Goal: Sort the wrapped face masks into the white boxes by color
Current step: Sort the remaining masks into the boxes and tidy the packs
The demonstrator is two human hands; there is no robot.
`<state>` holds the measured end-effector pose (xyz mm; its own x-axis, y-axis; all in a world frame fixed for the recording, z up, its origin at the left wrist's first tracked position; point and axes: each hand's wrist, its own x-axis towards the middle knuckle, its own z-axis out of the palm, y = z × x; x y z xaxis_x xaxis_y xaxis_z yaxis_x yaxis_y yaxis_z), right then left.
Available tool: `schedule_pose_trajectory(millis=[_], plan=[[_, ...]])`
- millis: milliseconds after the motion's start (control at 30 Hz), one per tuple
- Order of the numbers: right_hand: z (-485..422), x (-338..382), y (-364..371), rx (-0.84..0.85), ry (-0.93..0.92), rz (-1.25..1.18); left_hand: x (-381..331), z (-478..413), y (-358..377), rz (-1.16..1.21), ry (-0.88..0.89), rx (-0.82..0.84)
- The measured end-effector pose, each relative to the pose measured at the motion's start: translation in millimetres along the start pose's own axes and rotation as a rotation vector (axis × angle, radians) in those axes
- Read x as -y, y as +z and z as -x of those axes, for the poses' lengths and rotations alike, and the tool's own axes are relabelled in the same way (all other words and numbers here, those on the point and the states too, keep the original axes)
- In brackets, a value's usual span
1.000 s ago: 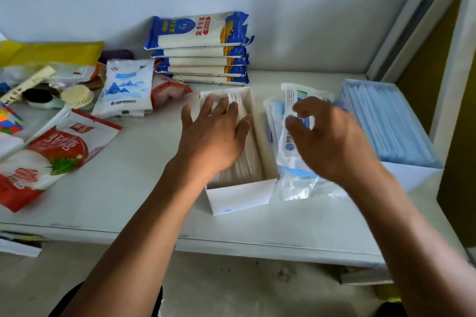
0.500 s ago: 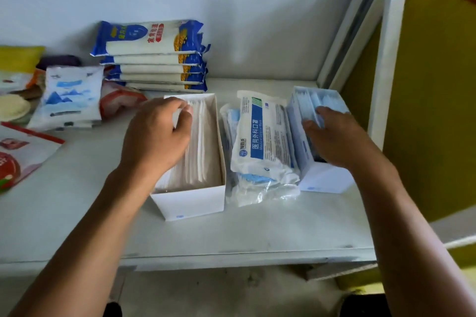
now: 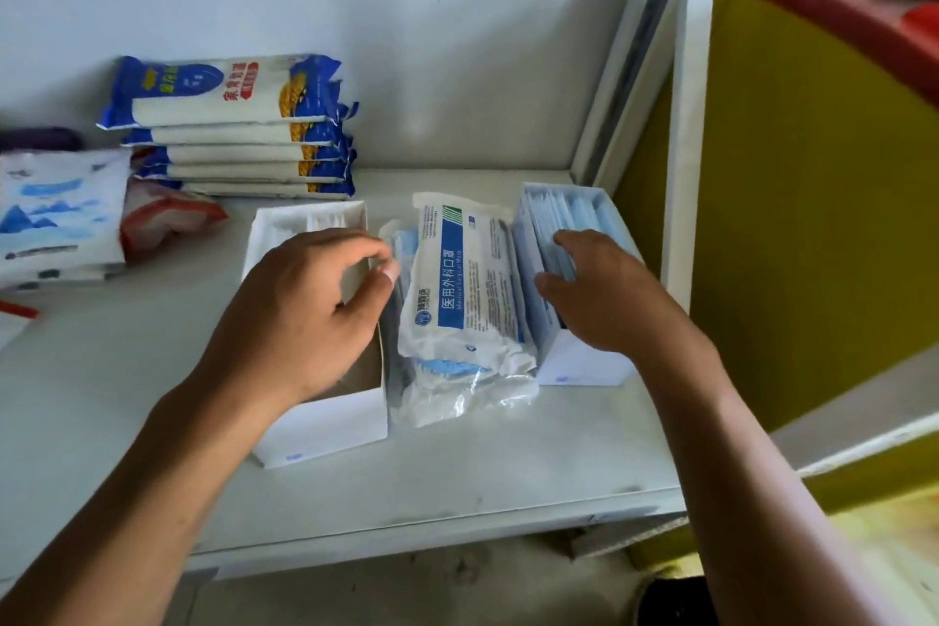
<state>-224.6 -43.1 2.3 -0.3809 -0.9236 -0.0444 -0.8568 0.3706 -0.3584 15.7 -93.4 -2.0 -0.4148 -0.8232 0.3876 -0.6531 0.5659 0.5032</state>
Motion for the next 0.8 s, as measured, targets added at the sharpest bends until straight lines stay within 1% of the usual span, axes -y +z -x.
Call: schedule_pose_trajectory(millis=[67,133,233,267,400,500,633,800], plan=[[-2.5,-4.8,-0.8,-0.039,0.022,-0.067,0.1,0.9,-1.6,-0.005,-0.009,0.006],[-5.4,-11.4,-2.3,-0.078,0.059,-0.082,0.2,1.3,-3.0,-0.010,-0.008,0.007],[-8.8,-23.4,-2.3,-0.108,0.140,0.065,-0.3,1.4,-3.8,-0.025,0.005,0.013],[-9.7,-26.3,-2.0,-0.111,0.166,0.078,-0.7,1.5,-3.6,-0.028,0.008,0.018],[-10.7,-32.1,0.6,-0.133,0.151,-0.076,-5.2,1.4,-1.3,-0.027,0.027,0.024],[-8.5,-31.7,1.4,-0.147,0.135,-0.070,-8.9,1.8,1.3,-0.013,0.035,0.016],[-0.7,-20.6,3.0,-0.074,0.072,0.079,-10.7,3.3,3.7,-0.010,0.039,0.033],[9.4,-2.0,7.6,0.034,-0.024,-0.030,-12.3,3.5,4.7,-0.010,0.032,0.039]])
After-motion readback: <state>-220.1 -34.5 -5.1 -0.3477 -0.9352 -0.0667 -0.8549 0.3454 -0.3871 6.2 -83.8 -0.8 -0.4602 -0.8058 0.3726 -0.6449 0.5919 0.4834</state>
